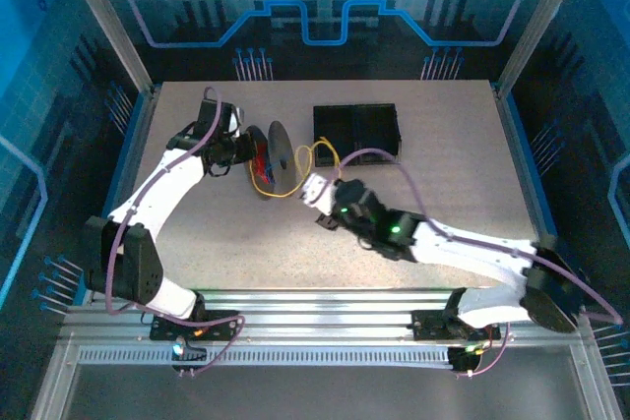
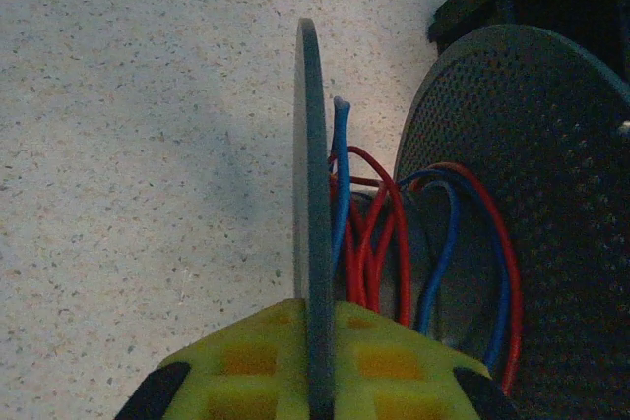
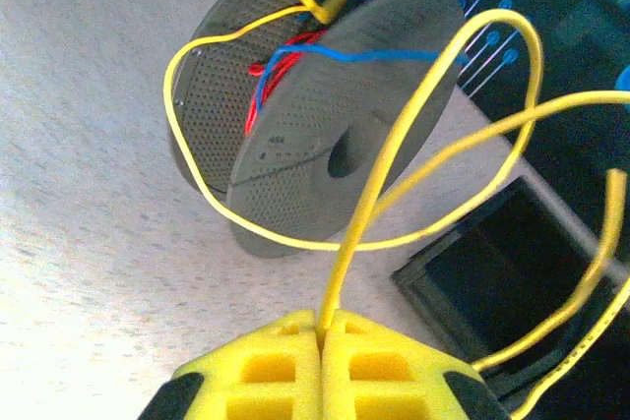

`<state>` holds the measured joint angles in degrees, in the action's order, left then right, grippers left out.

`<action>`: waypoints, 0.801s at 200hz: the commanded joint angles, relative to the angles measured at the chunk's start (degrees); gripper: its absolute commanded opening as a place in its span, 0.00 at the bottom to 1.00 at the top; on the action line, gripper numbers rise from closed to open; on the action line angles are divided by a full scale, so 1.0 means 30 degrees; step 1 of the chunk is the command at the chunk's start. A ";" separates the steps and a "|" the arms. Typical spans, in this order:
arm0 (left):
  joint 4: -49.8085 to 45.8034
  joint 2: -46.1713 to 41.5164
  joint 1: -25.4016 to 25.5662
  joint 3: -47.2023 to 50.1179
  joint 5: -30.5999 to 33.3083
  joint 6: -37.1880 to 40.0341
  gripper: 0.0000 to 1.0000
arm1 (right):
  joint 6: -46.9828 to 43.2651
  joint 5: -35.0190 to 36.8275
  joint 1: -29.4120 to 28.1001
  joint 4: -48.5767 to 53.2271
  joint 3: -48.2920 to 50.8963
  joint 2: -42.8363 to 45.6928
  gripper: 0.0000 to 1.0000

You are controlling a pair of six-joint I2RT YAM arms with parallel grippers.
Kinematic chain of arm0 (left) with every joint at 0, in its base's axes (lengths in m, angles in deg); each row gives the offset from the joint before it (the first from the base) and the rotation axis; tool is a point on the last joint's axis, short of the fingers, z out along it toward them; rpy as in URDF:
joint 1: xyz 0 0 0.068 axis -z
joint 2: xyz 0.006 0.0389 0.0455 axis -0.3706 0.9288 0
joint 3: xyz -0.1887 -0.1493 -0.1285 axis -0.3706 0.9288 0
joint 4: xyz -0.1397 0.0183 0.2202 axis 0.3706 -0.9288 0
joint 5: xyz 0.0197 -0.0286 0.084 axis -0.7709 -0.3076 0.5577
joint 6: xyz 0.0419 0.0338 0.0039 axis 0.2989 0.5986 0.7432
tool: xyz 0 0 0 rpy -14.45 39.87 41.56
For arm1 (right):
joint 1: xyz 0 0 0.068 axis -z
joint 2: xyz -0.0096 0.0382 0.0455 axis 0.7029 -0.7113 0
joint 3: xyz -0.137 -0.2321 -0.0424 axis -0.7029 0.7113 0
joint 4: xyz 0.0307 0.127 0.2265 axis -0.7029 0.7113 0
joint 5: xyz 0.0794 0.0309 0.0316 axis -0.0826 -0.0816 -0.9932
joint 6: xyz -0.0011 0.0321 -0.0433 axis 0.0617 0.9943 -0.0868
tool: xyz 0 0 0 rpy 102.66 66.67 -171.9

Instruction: Wrap the cables

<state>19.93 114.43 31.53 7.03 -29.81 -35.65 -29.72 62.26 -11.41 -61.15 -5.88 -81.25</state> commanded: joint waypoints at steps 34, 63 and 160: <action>-0.0472 -0.2490 -0.0823 -0.1582 -0.1900 -0.1608 0.00 | 0.7691 -1.0496 0.6008 0.1217 0.3614 0.3953 0.00; -0.1122 -0.3237 -0.0946 -0.2267 -0.4209 -0.1801 0.00 | 0.9054 -1.1378 0.8228 0.2428 0.3615 0.3199 0.00; -0.2515 -0.3907 0.1627 -0.2558 -0.5961 0.0220 0.00 | 1.0173 -1.3421 1.3783 0.3599 0.0422 -0.1557 0.00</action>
<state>12.20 103.88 32.06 2.18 -46.32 -38.30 0.07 24.77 26.80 -53.07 1.00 -83.11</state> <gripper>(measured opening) 0.078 0.060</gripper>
